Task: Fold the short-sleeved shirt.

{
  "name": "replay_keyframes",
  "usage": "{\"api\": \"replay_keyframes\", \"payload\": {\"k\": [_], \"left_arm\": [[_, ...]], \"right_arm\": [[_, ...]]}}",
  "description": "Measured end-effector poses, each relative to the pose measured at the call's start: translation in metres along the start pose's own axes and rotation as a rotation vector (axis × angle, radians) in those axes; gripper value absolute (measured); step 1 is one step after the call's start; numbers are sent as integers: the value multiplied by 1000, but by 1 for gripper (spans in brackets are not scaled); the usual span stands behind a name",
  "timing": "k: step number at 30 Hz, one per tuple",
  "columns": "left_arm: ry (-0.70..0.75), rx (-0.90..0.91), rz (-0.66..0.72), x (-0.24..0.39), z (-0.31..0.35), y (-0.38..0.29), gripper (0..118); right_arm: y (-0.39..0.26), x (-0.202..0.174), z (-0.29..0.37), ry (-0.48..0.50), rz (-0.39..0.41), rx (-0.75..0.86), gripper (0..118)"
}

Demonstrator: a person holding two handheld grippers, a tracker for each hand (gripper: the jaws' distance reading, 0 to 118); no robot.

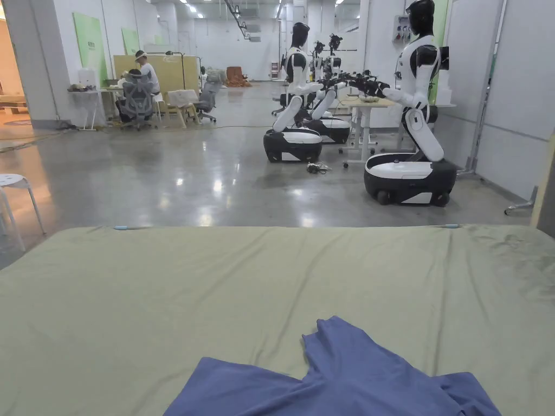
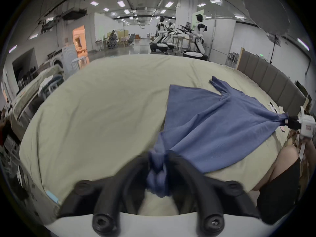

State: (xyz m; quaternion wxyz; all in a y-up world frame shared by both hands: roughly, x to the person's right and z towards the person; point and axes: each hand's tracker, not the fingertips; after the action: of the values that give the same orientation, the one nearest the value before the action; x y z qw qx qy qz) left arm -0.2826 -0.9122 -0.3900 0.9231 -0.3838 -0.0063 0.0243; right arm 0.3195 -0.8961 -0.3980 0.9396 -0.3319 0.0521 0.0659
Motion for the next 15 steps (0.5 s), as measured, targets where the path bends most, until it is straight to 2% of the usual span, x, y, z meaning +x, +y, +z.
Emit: {"api": "replay_keyframes", "payload": {"k": [1,2,4,6,10,11,12,13,14,15], "left_arm": [[76,16,-19,-1,4,-3,62],[78,57,-40,1,15,-6,80],[65,182,-66,10,50,-11,112],[91,305,-61,21,85,-13,114],[109,443,-8,43,137,-12,112],[91,480,6,45,145,-14,106],[33,486,2,46,150,-14,81],[8,493,-5,50,151,-13,23],[34,484,-11,52,152,-13,0],[79,491,-21,53,149,-14,0]], "right_arm": [[-2,0,7,-13,-44,7,59],[-4,-1,15,-6,-62,44,75],[-2,-10,43,-30,-68,147,79],[5,-24,62,-105,-33,205,84],[27,-52,96,-93,-68,373,85],[34,-60,103,-49,-102,403,83],[42,-69,109,-13,-127,428,76],[46,-77,110,15,-135,438,46],[51,-88,111,58,-126,443,14],[54,-98,108,81,-104,451,0]]}}
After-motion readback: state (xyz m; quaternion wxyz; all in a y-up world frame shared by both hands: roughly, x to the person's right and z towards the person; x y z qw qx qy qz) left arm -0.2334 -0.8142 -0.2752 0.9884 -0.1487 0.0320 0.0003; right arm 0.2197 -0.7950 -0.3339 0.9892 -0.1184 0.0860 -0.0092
